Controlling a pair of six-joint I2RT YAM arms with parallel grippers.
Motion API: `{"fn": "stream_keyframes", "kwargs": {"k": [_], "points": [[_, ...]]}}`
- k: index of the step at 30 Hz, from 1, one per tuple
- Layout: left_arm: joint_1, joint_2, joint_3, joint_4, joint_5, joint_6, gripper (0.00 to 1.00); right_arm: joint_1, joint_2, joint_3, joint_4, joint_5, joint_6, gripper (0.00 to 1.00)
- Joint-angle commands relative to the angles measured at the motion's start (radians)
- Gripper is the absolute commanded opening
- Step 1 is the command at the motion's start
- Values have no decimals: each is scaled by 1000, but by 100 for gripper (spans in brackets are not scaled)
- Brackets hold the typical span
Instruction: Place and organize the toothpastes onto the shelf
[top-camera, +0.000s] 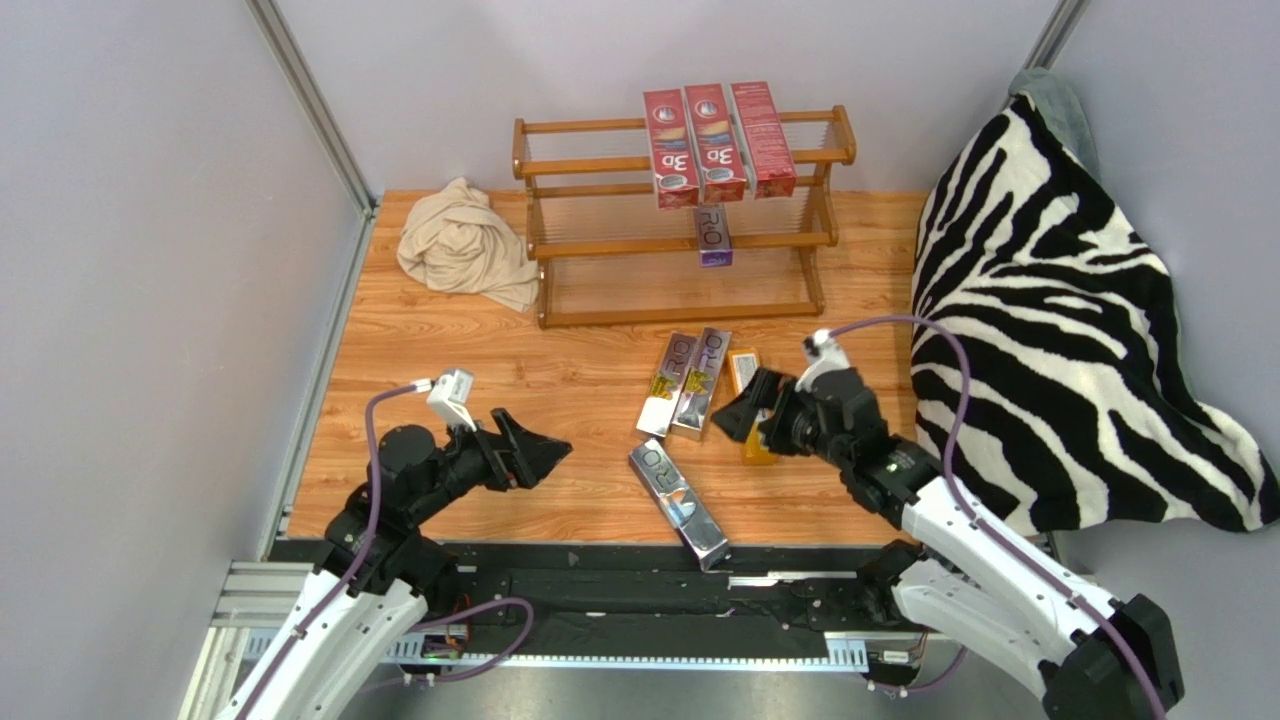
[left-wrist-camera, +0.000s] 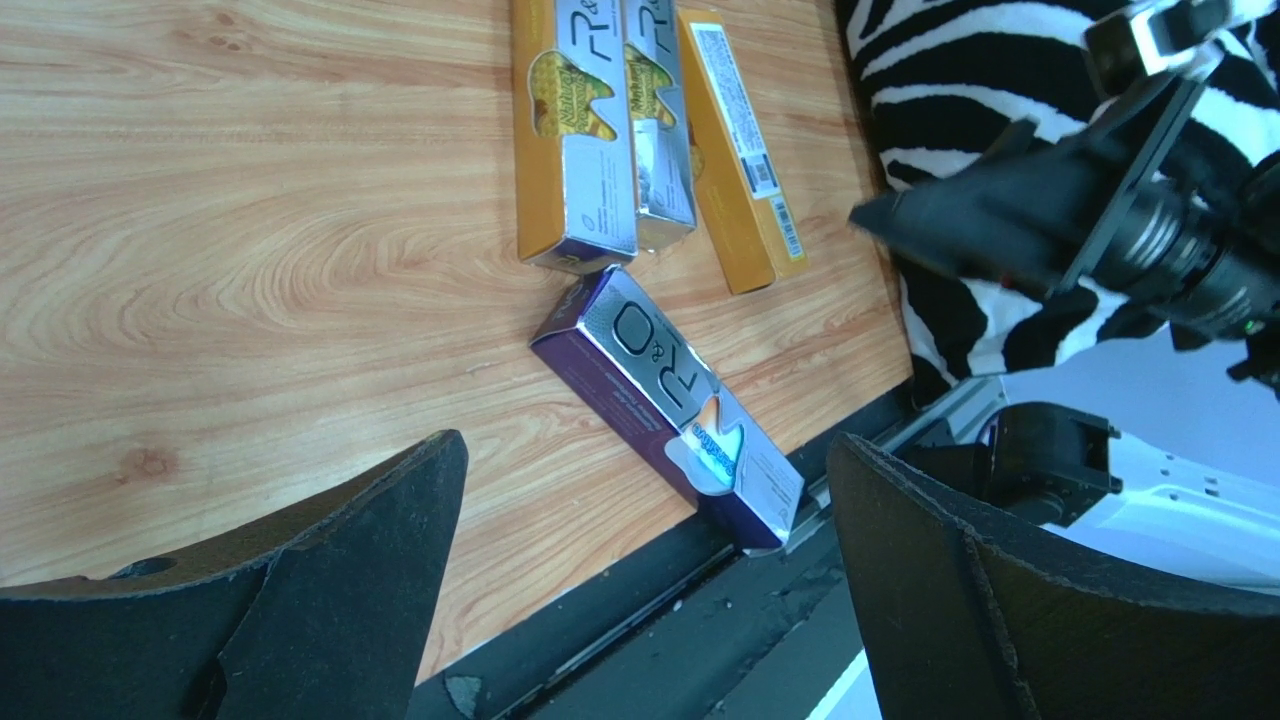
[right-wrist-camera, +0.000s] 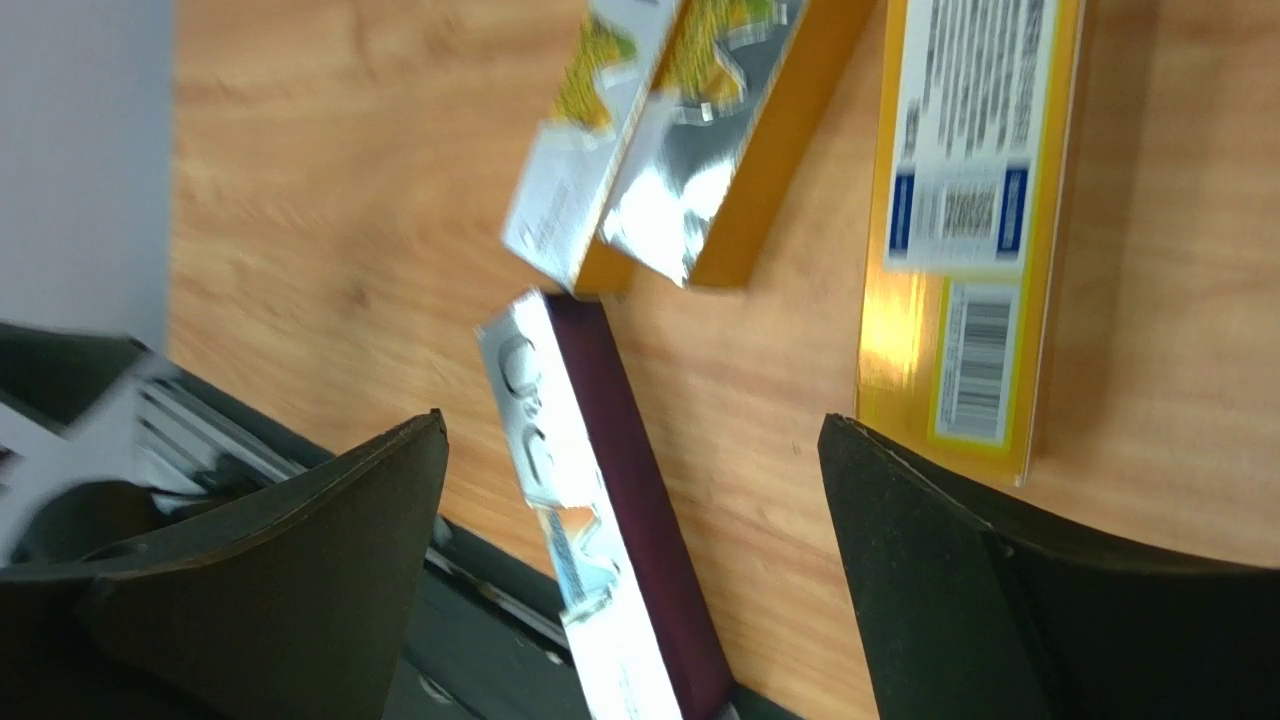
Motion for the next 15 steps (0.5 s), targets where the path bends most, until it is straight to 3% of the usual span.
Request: {"fn": "stream_keyframes", "kwargs": {"k": [1,5,8,15], "points": [[-3,18,6,42,18,5,99,180,1,-13,-142,207,-42,100],[-3,24,0,47,23,6,99,413,114,19,-179,394,-29,100],[-3,22,-8,47,32,5,99,516,226,57,-194,459,-25,100],[-3,18,-23,47,35,-5,99,598,348,93,-141,453,-11,100]]}}
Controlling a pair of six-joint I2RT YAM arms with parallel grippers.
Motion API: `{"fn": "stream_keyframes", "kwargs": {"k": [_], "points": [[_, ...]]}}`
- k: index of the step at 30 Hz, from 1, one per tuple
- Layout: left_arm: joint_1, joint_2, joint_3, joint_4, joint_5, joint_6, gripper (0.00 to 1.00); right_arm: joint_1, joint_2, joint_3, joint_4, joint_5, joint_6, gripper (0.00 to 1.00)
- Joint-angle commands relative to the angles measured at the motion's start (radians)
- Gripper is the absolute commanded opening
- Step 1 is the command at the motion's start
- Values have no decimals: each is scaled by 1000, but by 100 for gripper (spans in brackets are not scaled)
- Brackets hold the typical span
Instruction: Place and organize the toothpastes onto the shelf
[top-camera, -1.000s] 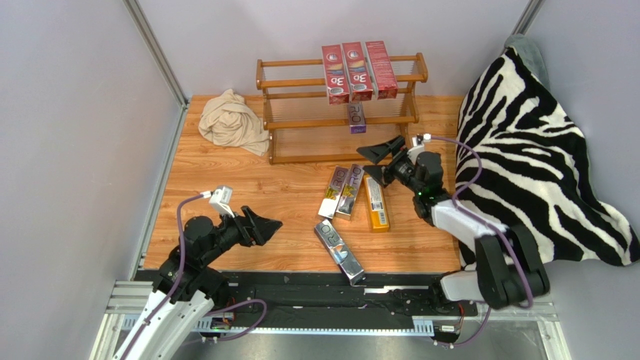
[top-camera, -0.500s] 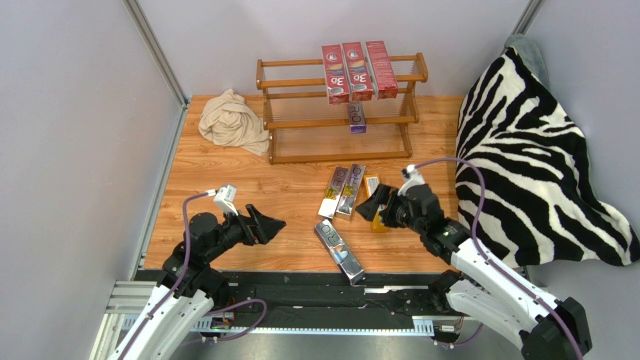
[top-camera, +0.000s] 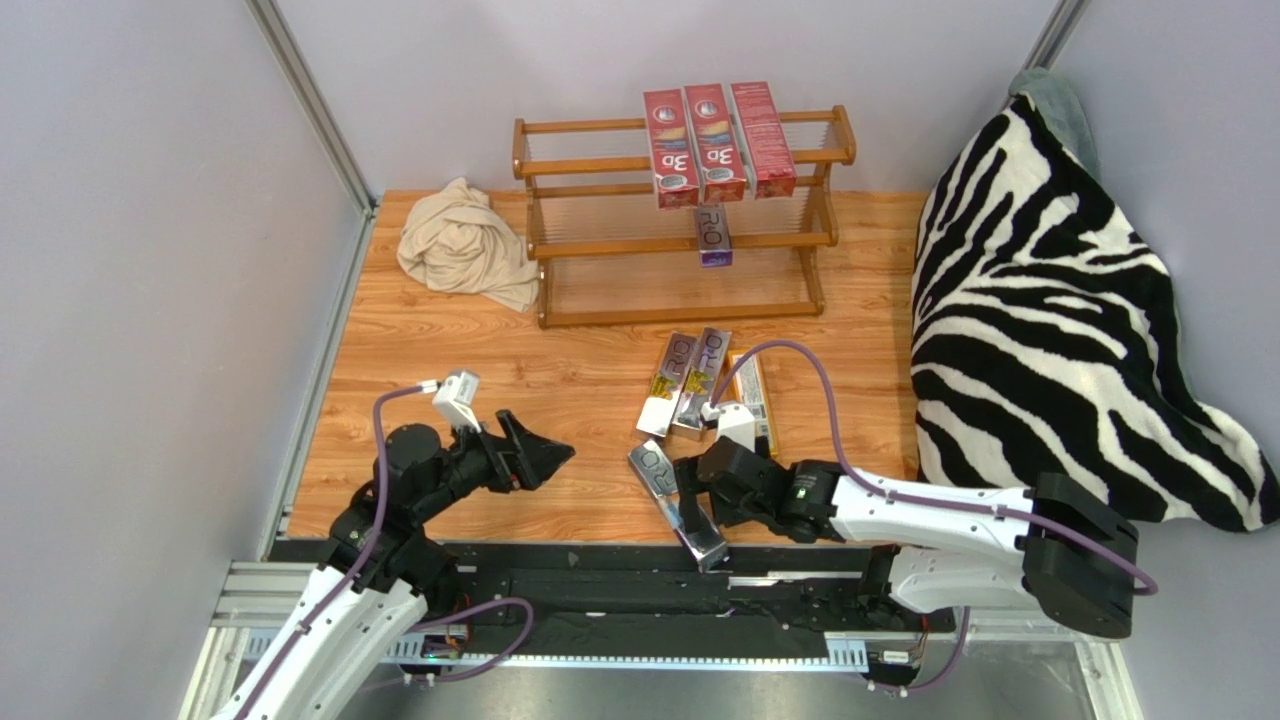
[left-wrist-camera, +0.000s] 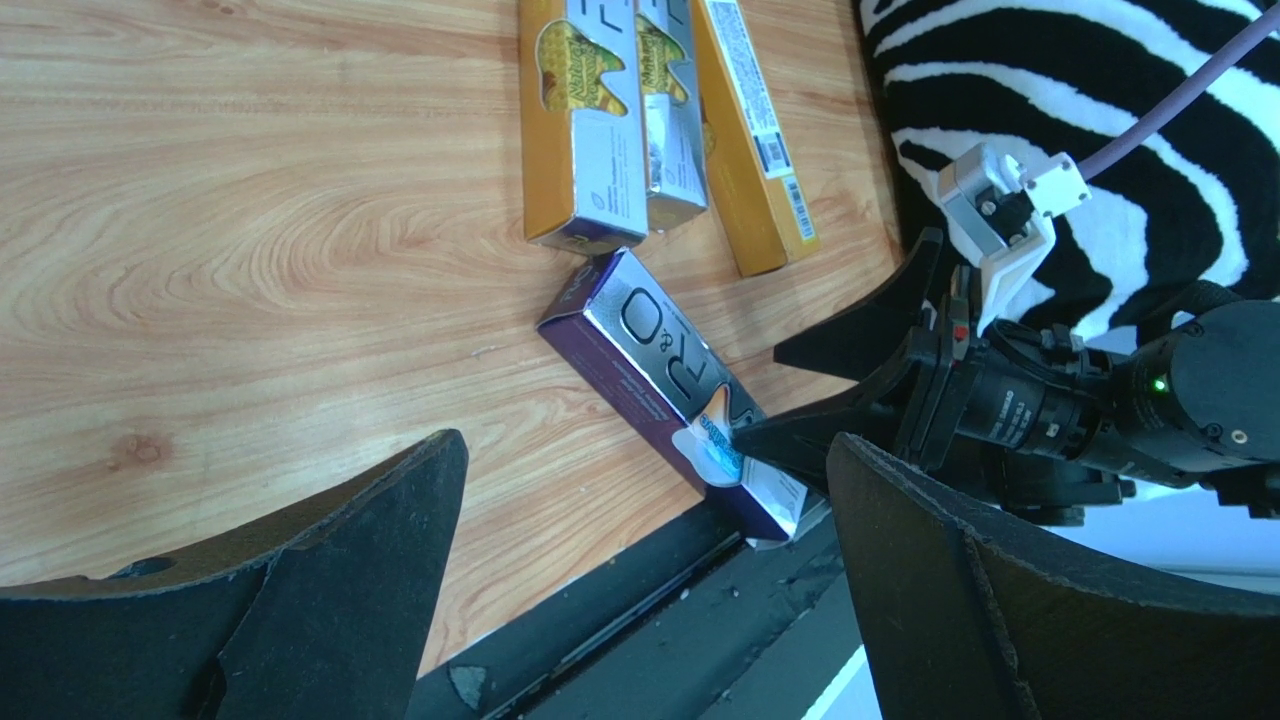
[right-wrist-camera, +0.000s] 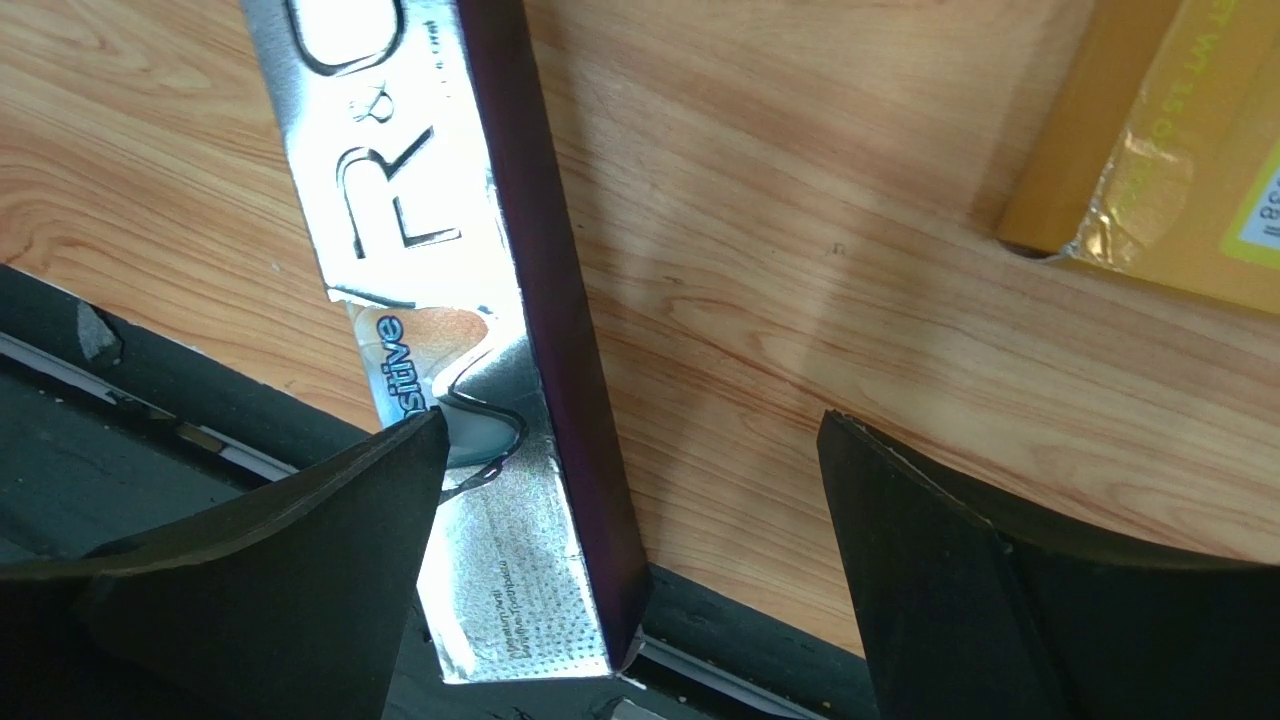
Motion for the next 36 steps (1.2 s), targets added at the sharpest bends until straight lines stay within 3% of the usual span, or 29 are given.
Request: {"fn": "stream_keyframes", "kwargs": {"k": [1,16,26,30,36], "points": [[-3,-1,-4,37,21,-4,99,28,29,58,41,70,7,100],[-3,-3,-37,46,24,-13,99,91,-11,72,70,44,40,97],[-3,-3,-49,56,24,-17,99,171,94,96,41,85,66,95],[-4,2,-46,60,27,-20,99,200,132,113,-2,134,89,91],[-3,34,-47,103,47,-36,99,229,198,110,-1,171,103,76]]}}
